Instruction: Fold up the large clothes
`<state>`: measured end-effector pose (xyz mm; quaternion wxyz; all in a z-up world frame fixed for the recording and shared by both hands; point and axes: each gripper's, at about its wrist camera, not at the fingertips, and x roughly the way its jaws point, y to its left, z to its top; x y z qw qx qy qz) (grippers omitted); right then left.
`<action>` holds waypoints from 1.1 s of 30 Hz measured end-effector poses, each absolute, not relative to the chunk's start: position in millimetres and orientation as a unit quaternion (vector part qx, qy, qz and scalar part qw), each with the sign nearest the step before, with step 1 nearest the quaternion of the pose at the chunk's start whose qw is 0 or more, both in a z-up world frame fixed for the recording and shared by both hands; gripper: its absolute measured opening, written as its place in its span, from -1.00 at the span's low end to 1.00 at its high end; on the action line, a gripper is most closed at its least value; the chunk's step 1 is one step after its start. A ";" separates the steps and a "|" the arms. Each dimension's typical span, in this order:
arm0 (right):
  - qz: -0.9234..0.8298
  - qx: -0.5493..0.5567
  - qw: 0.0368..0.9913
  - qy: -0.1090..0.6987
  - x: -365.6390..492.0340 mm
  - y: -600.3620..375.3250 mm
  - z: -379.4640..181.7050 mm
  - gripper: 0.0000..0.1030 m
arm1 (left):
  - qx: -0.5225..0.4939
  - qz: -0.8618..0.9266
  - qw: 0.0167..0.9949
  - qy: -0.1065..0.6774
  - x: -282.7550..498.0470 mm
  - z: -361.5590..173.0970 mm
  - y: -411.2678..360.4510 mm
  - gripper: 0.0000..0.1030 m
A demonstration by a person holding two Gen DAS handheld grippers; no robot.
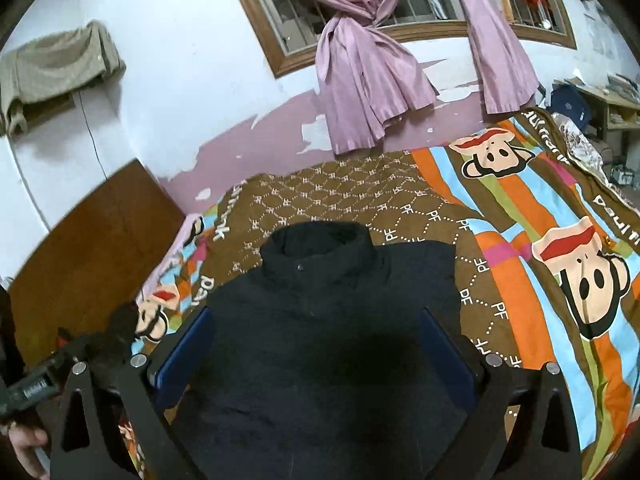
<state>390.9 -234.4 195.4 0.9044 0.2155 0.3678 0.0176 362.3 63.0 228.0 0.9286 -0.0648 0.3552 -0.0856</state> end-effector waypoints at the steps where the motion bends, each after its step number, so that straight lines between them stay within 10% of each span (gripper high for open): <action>1: 0.017 0.214 0.904 0.371 394.2 -230.7 193.9 0.97 | -0.066 -0.089 0.927 0.359 362.0 221.6 67.0 0.97; 33: 0.007 0.193 0.889 0.415 600.7 -274.6 -0.5 0.97 | -0.094 -0.077 0.923 0.364 570.1 87.3 71.1 0.97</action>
